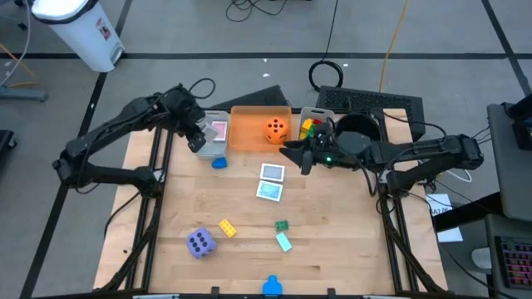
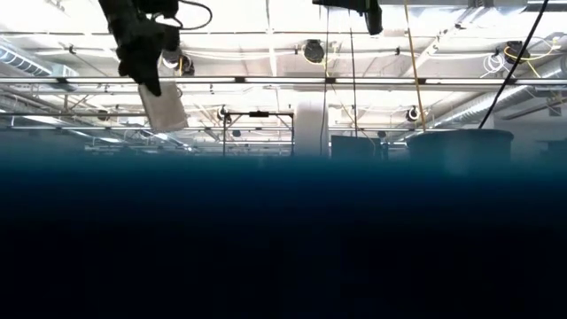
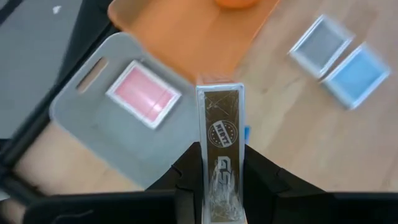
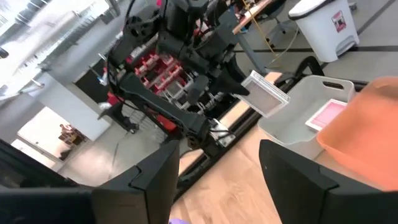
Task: Pick & Place Toys
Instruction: Put the brown deck of cards into the left gray bin
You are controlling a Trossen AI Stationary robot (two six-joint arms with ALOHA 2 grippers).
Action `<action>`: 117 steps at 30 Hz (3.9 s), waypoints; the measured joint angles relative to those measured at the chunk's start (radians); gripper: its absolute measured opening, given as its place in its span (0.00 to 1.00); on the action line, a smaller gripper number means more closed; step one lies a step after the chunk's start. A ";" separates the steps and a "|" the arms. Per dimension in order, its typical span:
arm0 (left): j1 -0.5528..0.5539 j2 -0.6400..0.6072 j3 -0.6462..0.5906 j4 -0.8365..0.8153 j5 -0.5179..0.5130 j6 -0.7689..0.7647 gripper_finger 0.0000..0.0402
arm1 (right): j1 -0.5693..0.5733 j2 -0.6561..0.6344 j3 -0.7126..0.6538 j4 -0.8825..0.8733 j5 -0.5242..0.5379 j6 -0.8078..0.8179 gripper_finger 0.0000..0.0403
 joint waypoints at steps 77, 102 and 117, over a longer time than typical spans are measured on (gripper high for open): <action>-0.130 0.370 0.084 -0.087 -0.505 0.359 0.17 | -0.024 0.000 -0.001 -0.160 -0.001 -0.001 0.52; -0.094 0.228 -0.314 0.526 -0.721 0.692 0.19 | -0.024 0.000 -0.001 -0.163 0.001 0.027 0.52; 0.001 0.228 -0.314 0.565 -0.521 0.757 0.21 | -0.024 0.000 -0.001 -0.163 0.006 0.027 0.52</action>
